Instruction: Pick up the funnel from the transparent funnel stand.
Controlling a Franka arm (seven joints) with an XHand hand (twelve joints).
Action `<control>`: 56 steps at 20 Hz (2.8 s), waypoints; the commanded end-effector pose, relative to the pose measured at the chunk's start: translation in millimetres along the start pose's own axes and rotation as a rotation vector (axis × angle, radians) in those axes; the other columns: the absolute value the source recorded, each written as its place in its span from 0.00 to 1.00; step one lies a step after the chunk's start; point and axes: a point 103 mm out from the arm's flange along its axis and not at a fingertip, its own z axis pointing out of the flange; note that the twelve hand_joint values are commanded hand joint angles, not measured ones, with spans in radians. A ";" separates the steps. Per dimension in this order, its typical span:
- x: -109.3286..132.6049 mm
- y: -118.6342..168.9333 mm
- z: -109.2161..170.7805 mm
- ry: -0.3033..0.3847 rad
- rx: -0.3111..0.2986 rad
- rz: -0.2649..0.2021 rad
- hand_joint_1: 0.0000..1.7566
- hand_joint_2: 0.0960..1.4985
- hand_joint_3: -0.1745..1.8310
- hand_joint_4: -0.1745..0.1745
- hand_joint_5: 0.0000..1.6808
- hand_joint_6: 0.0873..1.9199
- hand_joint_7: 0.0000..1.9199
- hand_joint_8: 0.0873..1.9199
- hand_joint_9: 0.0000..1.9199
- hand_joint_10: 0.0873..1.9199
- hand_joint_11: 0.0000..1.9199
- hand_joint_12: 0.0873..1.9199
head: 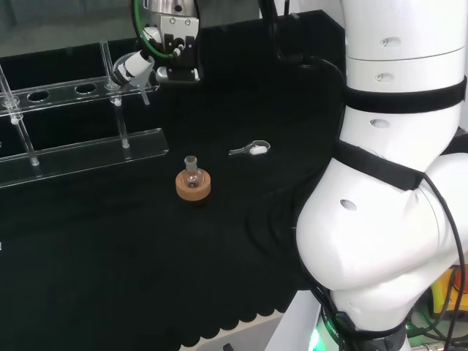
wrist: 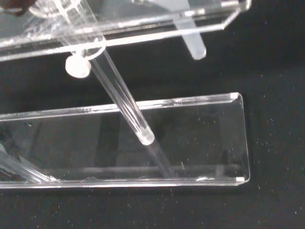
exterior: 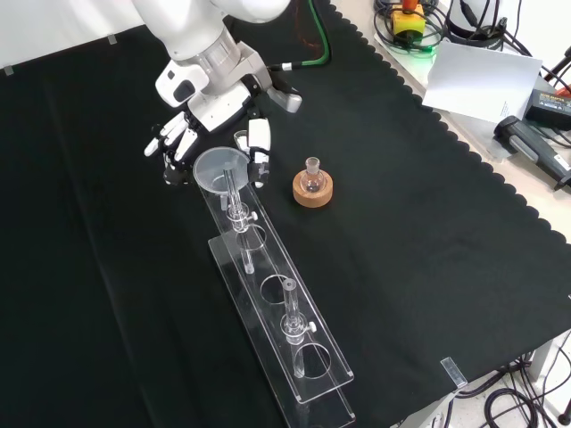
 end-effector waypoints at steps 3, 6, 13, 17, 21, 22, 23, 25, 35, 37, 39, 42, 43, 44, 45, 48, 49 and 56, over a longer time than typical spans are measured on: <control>4.9 1.8 2.3 -0.025 0.006 0.013 0.39 0.36 0.31 0.37 0.36 0.00 0.42 0.21 0.17 0.33 0.00 0.01; 0.9 -4.2 2.4 -0.024 -0.016 0.014 0.40 0.34 0.34 0.40 0.40 0.00 0.46 0.20 0.20 0.31 0.00 0.10; -3.3 -10.8 -3.7 -0.056 -0.056 0.026 0.43 0.33 0.38 0.45 0.46 0.00 0.52 0.18 0.26 0.27 0.00 0.32; -1.6 -12.6 -12.9 -0.082 -0.095 0.058 0.44 0.32 0.39 0.47 0.47 0.02 0.54 0.16 0.29 0.25 0.00 0.43; 1.0 -16.1 -28.8 -0.111 -0.149 0.057 0.45 0.32 0.40 0.48 0.47 0.04 0.55 0.16 0.31 0.24 0.00 0.48; 1.4 -16.6 -31.9 -0.117 -0.156 0.059 0.45 0.32 0.40 0.48 0.47 0.05 0.56 0.16 0.31 0.24 0.00 0.50; 1.8 -17.7 -35.9 -0.123 -0.164 0.056 0.46 0.32 0.41 0.48 0.47 0.05 0.56 0.16 0.31 0.23 0.00 0.50; 2.1 -19.0 -41.1 -0.133 -0.169 0.051 0.46 0.31 0.41 0.48 0.47 0.06 0.56 0.16 0.32 0.23 0.00 0.51; 5.0 -36.1 -77.7 -0.150 -0.190 0.051 0.46 0.31 0.41 0.48 0.47 0.07 0.57 0.16 0.32 0.23 0.00 0.52; 6.2 -39.1 -84.3 -0.153 -0.187 0.047 0.46 0.31 0.41 0.48 0.47 0.07 0.57 0.16 0.33 0.23 0.00 0.52; 7.6 -41.8 -89.1 -0.162 -0.187 0.042 0.46 0.31 0.41 0.48 0.47 0.07 0.57 0.16 0.33 0.23 0.00 0.52; 10.0 -44.0 -93.2 -0.179 -0.183 0.035 0.46 0.31 0.41 0.48 0.47 0.07 0.57 0.16 0.33 0.23 0.00 0.52; 10.0 -45.1 -93.8 -0.182 -0.182 0.031 0.46 0.31 0.41 0.48 0.47 0.08 0.57 0.16 0.33 0.23 0.00 0.52; 9.6 -46.2 -94.2 -0.183 -0.181 0.030 0.46 0.31 0.41 0.48 0.47 0.08 0.57 0.16 0.33 0.23 0.00 0.52; 12.4 -43.1 -94.1 -0.188 -0.176 0.032 0.46 0.31 0.41 0.48 0.47 0.08 0.57 0.16 0.33 0.23 0.00 0.52; 13.0 -42.7 -95.5 -0.194 -0.174 0.025 0.46 0.31 0.42 0.48 0.47 0.08 0.57 0.16 0.33 0.23 0.00 0.52; 12.3 -43.4 -96.3 -0.194 -0.177 0.024 0.46 0.31 0.42 0.48 0.47 0.08 0.57 0.16 0.33 0.23 0.00 0.52; 8.1 -44.6 -101.3 -0.201 -0.185 0.030 0.46 0.31 0.43 0.48 0.46 0.11 0.58 0.16 0.33 0.22 0.00 0.54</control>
